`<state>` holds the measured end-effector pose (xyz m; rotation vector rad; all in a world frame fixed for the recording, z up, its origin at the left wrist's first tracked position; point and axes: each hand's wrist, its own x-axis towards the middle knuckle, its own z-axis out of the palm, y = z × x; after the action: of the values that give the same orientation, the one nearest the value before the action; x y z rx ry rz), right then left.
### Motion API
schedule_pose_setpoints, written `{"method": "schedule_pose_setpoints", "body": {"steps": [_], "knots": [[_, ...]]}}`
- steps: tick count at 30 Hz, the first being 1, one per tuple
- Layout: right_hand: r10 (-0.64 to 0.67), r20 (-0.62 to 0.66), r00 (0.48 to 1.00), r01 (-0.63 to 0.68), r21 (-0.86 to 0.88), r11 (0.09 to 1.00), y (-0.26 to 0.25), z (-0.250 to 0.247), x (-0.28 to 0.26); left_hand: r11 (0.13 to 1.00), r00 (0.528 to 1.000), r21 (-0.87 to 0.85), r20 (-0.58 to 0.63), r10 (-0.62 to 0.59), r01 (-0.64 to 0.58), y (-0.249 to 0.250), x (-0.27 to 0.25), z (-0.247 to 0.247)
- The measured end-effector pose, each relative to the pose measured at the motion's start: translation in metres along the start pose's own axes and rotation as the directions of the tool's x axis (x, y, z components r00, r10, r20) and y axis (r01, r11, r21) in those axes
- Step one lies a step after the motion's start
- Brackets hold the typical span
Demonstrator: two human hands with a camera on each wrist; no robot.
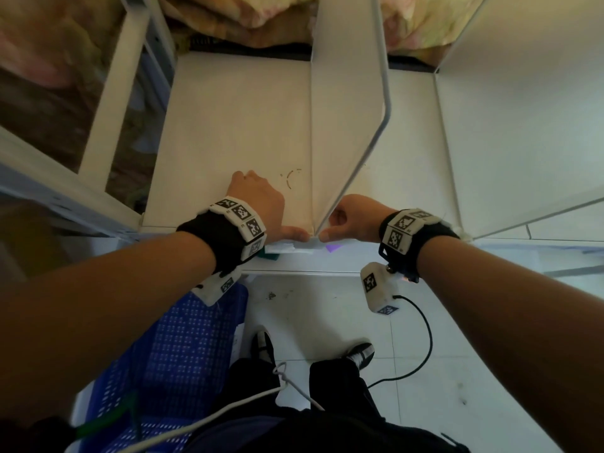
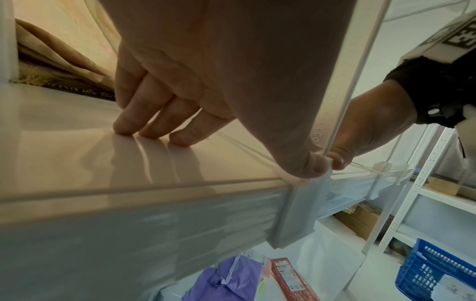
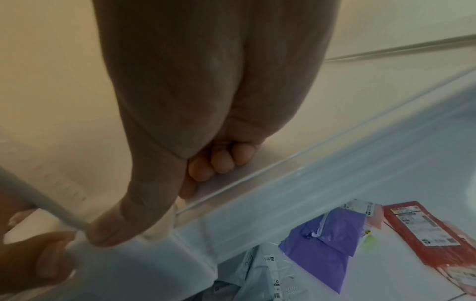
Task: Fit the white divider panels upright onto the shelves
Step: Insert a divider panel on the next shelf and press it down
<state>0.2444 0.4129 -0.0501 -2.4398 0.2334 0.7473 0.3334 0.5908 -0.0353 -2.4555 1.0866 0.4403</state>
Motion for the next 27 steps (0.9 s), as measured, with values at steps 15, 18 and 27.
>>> {"method": "schedule_pose_setpoints", "body": {"steps": [15, 18, 27], "knots": [[-0.102, -0.164, 0.981, 0.065, -0.219, 0.974, -0.04, -0.007, -0.059, 0.901, 0.967, -0.364, -0.181, 0.18, -0.236, 0.017, -0.013, 0.033], [0.024, -0.28, 0.96, -0.064, -0.135, 0.989, -0.064, -0.004, -0.053, 0.898, 0.967, -0.371, -0.173, 0.184, -0.238, 0.025, -0.004, 0.028], [0.132, -0.099, 0.986, -0.14, -0.08, 0.987, -0.078, 0.004, -0.051, 0.911, 0.97, -0.336, -0.119, 0.212, -0.241, 0.027, 0.004, 0.02]]}}
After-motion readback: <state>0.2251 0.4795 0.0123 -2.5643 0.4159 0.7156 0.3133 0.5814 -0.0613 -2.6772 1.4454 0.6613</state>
